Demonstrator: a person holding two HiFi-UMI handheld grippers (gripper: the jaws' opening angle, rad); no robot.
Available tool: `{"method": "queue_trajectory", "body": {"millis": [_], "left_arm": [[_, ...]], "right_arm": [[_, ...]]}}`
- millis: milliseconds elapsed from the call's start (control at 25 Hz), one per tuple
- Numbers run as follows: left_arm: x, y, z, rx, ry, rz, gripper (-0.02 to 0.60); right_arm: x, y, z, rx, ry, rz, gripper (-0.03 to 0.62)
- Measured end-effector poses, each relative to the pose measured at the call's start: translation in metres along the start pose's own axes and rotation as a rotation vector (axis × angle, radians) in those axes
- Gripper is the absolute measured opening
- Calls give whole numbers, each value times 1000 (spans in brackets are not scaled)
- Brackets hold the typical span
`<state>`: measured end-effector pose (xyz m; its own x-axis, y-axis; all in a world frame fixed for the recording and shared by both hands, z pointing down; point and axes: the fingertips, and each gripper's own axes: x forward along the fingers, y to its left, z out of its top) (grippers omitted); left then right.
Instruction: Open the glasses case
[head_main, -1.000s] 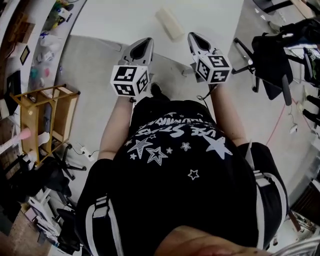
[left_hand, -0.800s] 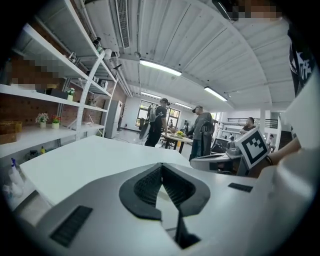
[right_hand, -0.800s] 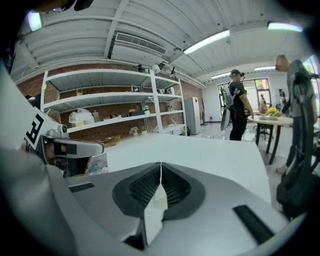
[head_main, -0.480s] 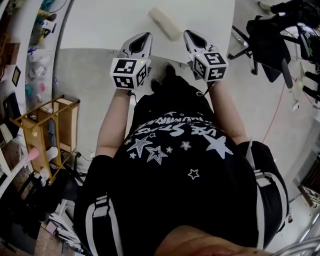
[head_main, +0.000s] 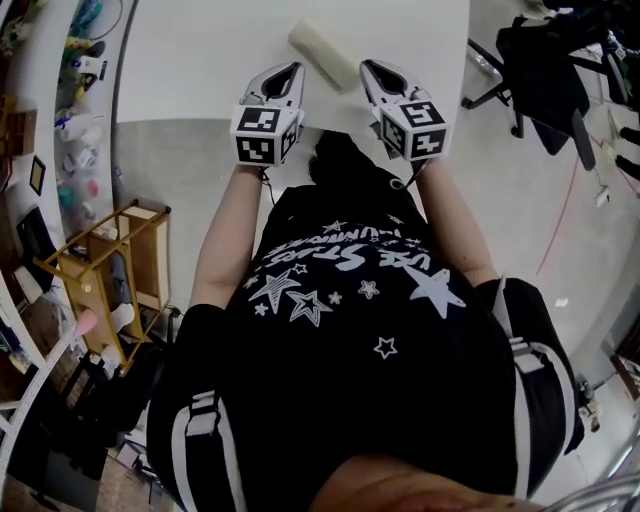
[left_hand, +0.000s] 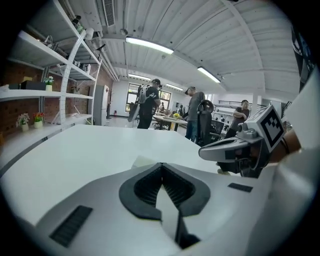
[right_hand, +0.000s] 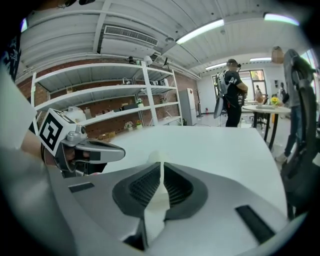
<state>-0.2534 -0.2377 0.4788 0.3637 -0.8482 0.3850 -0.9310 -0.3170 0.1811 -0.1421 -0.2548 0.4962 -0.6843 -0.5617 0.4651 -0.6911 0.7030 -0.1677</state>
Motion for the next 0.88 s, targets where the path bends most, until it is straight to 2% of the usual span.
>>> {"method": "queue_trajectory", "body": {"millis": [240,480,680,880], "left_arm": [[29,13,-12,7,84,-5,12],[55,20,-24,69,180,-10,12],[67,26,-35,64,245,-2,12],[75,25,-39,52,271,5,12]], "right_arm": [[11,-11,-5,24,31,-6,9],[19,-21,-6,36,44,-17,9],[23,-27,-7,36,59,-12,9],[23,-31,-8,34,68,-1,9]]}}
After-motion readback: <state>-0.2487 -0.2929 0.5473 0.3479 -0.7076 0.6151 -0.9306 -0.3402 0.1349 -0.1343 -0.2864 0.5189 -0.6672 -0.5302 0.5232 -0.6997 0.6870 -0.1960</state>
